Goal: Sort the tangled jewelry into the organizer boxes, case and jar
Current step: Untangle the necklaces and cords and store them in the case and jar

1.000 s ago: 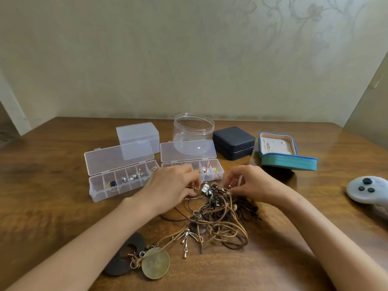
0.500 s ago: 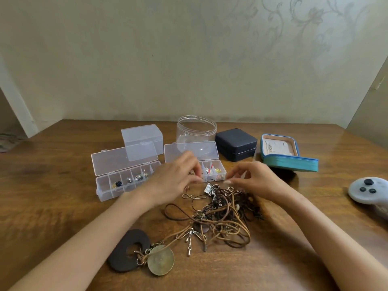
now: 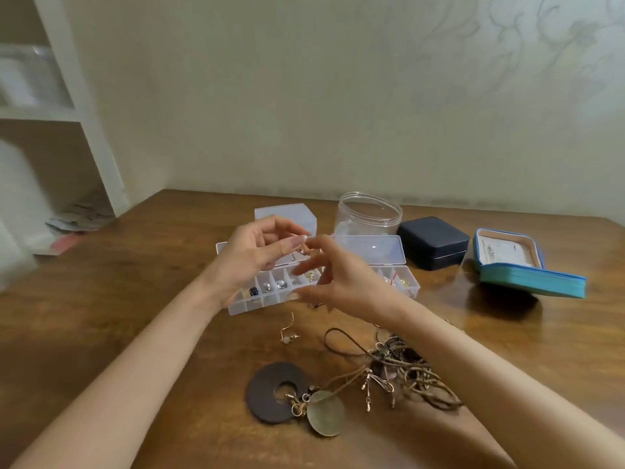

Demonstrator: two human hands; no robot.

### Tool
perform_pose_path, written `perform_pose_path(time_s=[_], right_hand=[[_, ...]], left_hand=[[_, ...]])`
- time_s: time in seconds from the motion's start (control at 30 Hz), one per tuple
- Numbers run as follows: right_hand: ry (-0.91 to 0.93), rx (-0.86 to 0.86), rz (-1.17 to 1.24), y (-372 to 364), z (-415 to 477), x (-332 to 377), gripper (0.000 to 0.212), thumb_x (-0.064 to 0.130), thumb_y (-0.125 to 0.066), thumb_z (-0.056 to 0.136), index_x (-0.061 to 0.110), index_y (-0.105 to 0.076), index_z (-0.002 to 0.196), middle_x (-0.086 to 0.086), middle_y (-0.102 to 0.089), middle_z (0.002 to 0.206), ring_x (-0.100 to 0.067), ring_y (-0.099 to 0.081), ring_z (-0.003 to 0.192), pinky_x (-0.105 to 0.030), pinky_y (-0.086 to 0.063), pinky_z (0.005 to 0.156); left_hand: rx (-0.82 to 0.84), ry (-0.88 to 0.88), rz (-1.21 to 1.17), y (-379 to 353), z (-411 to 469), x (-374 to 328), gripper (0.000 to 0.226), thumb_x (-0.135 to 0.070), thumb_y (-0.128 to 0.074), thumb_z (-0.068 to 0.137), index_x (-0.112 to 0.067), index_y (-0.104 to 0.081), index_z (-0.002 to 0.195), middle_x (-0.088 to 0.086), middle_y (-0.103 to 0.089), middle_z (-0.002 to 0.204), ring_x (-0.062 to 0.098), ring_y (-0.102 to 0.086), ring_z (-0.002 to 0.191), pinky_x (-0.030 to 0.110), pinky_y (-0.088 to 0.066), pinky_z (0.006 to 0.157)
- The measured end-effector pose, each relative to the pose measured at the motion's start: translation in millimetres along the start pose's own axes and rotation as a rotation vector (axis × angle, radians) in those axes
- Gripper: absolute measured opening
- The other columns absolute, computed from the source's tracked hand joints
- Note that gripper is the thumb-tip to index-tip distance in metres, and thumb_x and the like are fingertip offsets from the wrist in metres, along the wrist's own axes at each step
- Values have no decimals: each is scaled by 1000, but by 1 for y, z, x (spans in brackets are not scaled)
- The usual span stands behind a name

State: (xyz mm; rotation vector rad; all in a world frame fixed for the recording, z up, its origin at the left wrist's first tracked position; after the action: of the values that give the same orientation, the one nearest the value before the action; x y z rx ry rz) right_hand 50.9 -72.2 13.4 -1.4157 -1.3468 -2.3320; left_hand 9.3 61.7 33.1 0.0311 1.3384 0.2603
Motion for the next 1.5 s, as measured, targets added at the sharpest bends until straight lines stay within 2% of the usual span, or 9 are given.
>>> perform_pose_path(time_s=[0.07, 0.2, 0.43, 0.6, 0.73, 1.07, 1.23, 1.37, 1.5], right_hand=[[-11, 69, -32, -8, 8, -4, 45, 14, -73, 82, 18, -51, 121, 5, -65, 92, -1, -61, 65, -12, -44, 55], [107, 193, -360, -15, 6, -3, 21, 15, -69, 85, 22, -70, 104, 19, -52, 79, 11, -52, 67, -6, -38, 61], [160, 255, -420, -33, 7, -11, 10, 19, -73, 80, 26, -70, 87, 17, -48, 84, 0, -47, 77, -17, -37, 67], [209, 281, -518, -36, 7, -10, 5, 28, -67, 86, 27, -65, 90, 14, -51, 92, -2, -48, 79, -23, -43, 73], [200, 258, -410, -31, 5, -10, 10, 27, -67, 85, 30, -58, 85, 15, -51, 92, -1, -50, 74, -16, -43, 67], [127, 134, -145, -17, 1, -11, 7, 19, -69, 84, 22, -62, 84, 11, -64, 84, -1, -53, 70, -14, -43, 63], [135, 103, -107, -15, 0, -11, 6, 19, -69, 84, 19, -63, 86, 10, -65, 83, -2, -54, 71, -16, -45, 64], [136, 87, -87, -13, 0, -9, 5, 20, -69, 85, 19, -64, 86, 11, -64, 81, 0, -53, 70, -16, -44, 63], [138, 79, -77, -12, -1, -8, 5, 20, -68, 85, 20, -63, 85, 12, -63, 80, 0, -53, 69, -15, -44, 62]], left_hand=[[-7, 12, -5, 3, 0, 2, 21, -24, -63, 80, -15, -70, 98, 1, -71, 85, 18, -59, 82, 28, -41, 72], [-119, -5, 113, 19, 2, 6, 13, -14, -63, 86, -8, -70, 96, 0, -70, 85, -3, -62, 74, 6, -45, 63], [-295, 137, 620, 69, -6, 27, 11, -27, -73, 80, -21, -64, 79, -3, -68, 79, 12, -63, 78, 38, -54, 76], [-262, 161, 586, 75, -10, 27, 10, -27, -72, 81, -23, -65, 87, -7, -68, 78, 4, -62, 78, 32, -50, 77], [-179, 137, 587, 73, -10, 27, 10, -20, -65, 87, -26, -68, 94, -5, -68, 80, 0, -61, 72, 16, -44, 63], [-109, 208, 611, 71, -9, 35, 6, -21, -71, 81, -16, -68, 82, -5, -72, 75, 1, -65, 65, 11, -45, 55], [-68, 252, 592, 68, -10, 36, 6, -22, -73, 79, -17, -70, 79, 2, -68, 87, 16, -61, 87, 34, -49, 79], [-97, 235, 528, 68, -10, 32, 4, -22, -71, 80, -18, -69, 81, -2, -67, 86, 12, -59, 86, 25, -47, 73], [-69, 256, 622, 73, -10, 37, 5, -20, -72, 80, -16, -70, 80, 2, -68, 86, 20, -61, 88, 38, -49, 82]])
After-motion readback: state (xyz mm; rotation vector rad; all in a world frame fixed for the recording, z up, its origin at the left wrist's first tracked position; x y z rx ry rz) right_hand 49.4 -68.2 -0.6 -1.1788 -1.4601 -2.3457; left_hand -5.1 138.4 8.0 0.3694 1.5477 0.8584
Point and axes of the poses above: each hand's wrist, its own z-axis towards the middle knuckle, its own y-axis out of the back of the hand, x = y × z, the point moved 4 cm from there along z, towards the middle knuckle
